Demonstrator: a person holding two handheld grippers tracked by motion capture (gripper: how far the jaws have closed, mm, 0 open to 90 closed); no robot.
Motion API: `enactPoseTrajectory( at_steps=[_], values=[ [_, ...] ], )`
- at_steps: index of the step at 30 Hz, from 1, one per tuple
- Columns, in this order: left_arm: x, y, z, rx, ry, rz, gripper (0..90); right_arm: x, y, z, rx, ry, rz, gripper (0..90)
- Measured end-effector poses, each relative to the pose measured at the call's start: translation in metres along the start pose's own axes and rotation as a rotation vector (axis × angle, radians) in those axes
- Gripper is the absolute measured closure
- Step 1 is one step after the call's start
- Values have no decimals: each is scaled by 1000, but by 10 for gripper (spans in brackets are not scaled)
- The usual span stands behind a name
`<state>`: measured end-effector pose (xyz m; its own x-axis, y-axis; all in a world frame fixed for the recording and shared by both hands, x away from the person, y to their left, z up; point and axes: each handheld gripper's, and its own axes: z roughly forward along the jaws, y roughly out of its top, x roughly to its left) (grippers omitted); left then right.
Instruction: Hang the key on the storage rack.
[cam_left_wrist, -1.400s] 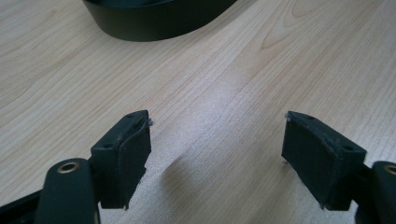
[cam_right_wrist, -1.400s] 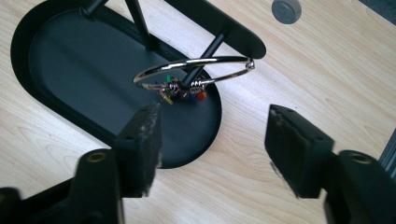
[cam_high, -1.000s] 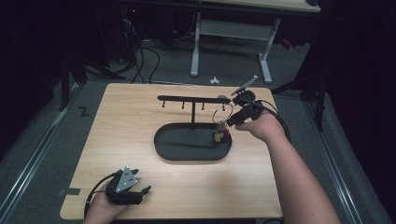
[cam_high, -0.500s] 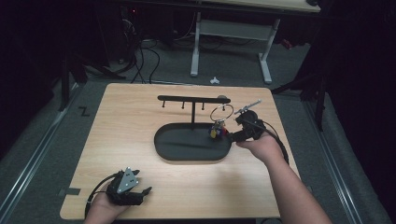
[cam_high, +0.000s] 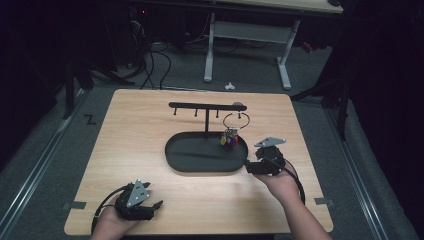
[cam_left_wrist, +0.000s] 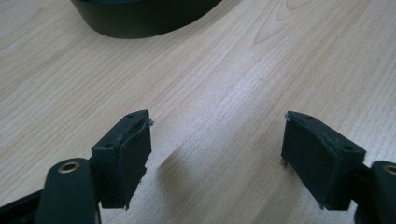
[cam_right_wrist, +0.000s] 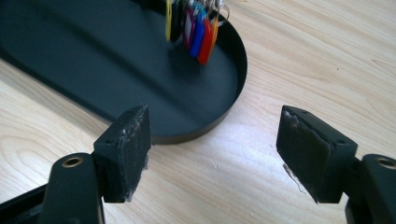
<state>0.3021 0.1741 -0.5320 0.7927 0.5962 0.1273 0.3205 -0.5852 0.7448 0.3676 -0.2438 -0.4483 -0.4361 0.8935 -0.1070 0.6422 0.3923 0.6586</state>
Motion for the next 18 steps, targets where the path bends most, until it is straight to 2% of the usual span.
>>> enactPoseTrajectory(
  at_steps=[3, 5, 7, 11, 13, 14, 15, 17, 18],
  values=[
    [-1, 2, -3, -42, -34, -28, 244, 6, -18, 2, -45, -8, -10, 268],
    [-1, 3, -4, -55, -36, -37, 244, 10, -29, 5, -63, 1, -8, 261],
    [0, 3, -4, -56, -38, -42, 244, 14, -42, 8, -77, 6, 5, 250],
    [0, 3, -4, -64, -38, -40, 244, 27, -75, 13, -138, -7, 55, 187],
    [1, 4, -6, -88, -41, -60, 243, 36, -96, 11, -196, -15, 74, 177],
    [2, 4, -7, -106, -45, -70, 243, 38, -102, 9, -194, -5, 65, 176],
    [2, 4, -8, -131, -49, -81, 243, 38, -99, 4, -183, 16, 70, 159],
    [4, 5, -12, -174, -49, -96, 242, 40, -97, -7, -263, -29, 33, 164],
    [5, 5, -14, -194, -48, -108, 242, 40, -96, -8, -275, -46, 32, 163]
  ],
)
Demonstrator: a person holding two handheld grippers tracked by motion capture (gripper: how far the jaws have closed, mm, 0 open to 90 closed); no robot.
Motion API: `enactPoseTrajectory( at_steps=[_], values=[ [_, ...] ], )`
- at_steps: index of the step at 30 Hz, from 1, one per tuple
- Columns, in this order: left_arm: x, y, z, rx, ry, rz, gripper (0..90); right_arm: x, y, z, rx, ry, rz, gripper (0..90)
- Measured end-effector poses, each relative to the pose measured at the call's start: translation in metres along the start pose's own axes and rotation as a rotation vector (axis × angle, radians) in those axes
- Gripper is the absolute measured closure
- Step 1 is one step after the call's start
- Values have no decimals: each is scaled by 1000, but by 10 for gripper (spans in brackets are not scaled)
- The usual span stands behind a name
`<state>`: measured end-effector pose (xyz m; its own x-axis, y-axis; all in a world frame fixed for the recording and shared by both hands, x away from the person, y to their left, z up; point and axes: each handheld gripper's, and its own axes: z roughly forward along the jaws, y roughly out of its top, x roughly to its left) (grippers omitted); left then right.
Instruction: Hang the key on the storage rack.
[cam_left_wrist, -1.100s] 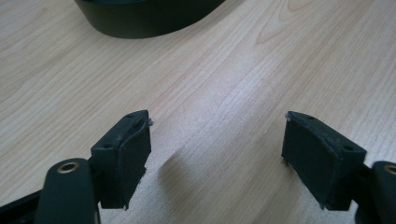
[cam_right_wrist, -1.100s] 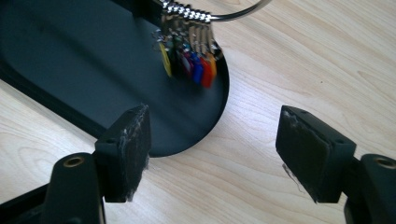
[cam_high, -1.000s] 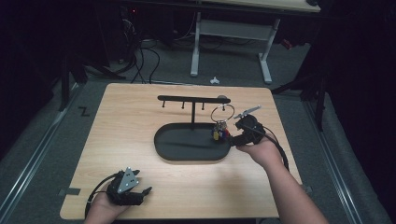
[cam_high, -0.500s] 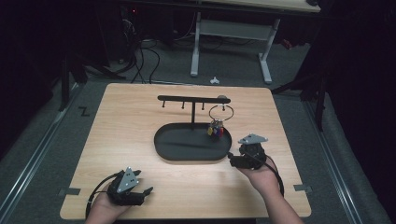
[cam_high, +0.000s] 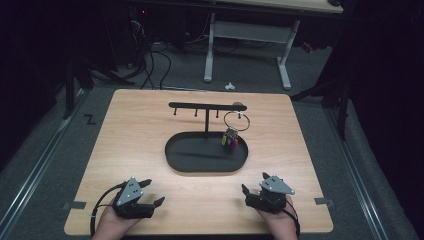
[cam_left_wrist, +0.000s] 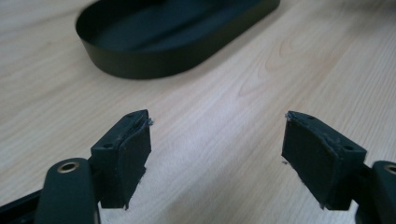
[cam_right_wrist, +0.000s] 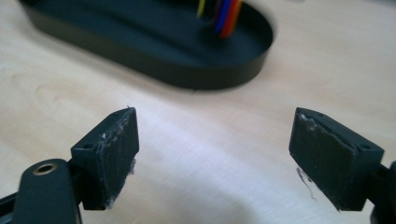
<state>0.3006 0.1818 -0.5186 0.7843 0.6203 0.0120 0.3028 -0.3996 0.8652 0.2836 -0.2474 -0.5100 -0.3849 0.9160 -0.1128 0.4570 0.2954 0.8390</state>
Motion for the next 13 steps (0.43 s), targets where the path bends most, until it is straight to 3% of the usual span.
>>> enactPoseTrajectory(
  at_steps=[2, 4, 9, 13],
  values=[
    [2, 1, -4, -44, 1, -32, 242, -1, -1, 3, 11, 13, 28, 160],
    [3, 0, -7, -69, 4, -40, 243, 0, -3, 7, 22, 29, 16, 159],
    [6, -1, -9, -76, 9, -51, 243, 0, -6, 12, 47, 51, 29, 159],
    [6, -1, -9, -69, 13, -35, 241, 1, -6, 15, 60, 47, 35, 159]
  ],
)
